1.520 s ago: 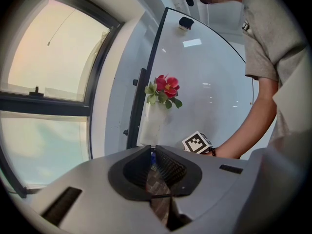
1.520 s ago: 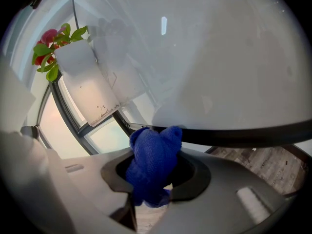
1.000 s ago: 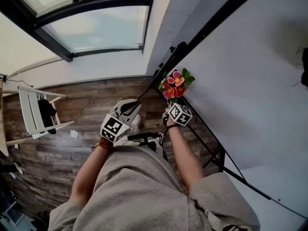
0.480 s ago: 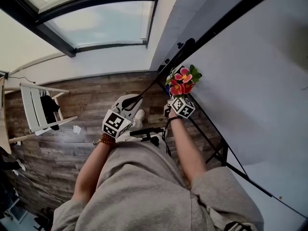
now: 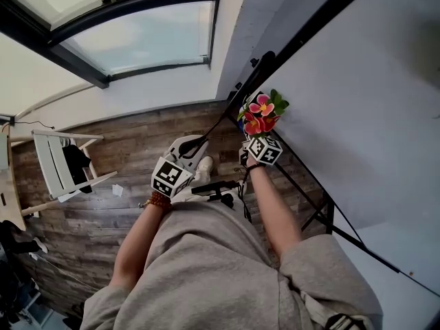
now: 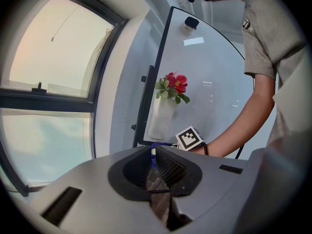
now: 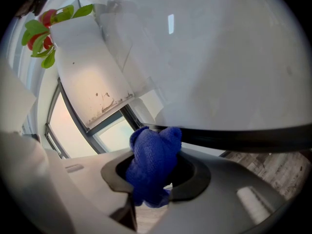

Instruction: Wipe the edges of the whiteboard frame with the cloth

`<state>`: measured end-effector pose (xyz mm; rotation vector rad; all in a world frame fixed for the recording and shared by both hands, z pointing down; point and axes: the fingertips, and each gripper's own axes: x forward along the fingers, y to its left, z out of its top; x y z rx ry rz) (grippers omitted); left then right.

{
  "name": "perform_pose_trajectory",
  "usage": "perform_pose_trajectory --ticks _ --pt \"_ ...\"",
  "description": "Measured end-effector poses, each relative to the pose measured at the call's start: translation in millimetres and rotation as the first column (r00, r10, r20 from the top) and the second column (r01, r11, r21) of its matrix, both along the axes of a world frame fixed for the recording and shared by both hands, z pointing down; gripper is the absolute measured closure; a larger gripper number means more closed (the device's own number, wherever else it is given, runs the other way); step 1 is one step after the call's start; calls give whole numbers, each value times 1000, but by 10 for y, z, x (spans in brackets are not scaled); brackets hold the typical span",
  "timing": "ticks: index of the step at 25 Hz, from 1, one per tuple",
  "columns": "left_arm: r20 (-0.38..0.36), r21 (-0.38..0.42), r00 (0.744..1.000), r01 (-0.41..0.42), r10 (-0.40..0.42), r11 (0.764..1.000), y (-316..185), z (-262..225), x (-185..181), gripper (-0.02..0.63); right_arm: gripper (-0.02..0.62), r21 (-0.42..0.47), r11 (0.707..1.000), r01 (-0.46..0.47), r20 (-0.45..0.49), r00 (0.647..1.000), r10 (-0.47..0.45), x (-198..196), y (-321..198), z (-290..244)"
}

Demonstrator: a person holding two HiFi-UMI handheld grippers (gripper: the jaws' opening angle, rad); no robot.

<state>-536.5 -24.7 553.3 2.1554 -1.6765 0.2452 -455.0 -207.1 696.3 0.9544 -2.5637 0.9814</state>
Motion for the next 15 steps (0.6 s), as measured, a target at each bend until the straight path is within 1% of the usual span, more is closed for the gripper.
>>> perform_pose_trajectory --ticks 2,4,6,8,11,15 --pt "-3 23 1000 -7 7 1000 -60 -24 5 572 448 21 999 32 11 999 -32 -81 10 -68" --pt "-8 28 1000 -25 25 999 -90 -2 35 572 448 48 995 83 3 997 -83 -116 67 -82" --pt "-23 10 999 -45 46 999 -34 59 119 572 448 57 987 151 -18 989 -150 -82 230 -75" --pt "-30 -9 997 -65 65 998 -8 91 192 572 448 53 979 196 -34 980 -195 -28 336 -83" --pt "-36 -27 995 -94 93 995 -86 102 299 572 448 48 981 185 -33 982 -184 114 292 -141" --pt "-23 -65 991 -137 135 988 -163 186 457 572 448 60 983 172 -41 985 -169 293 272 -183"
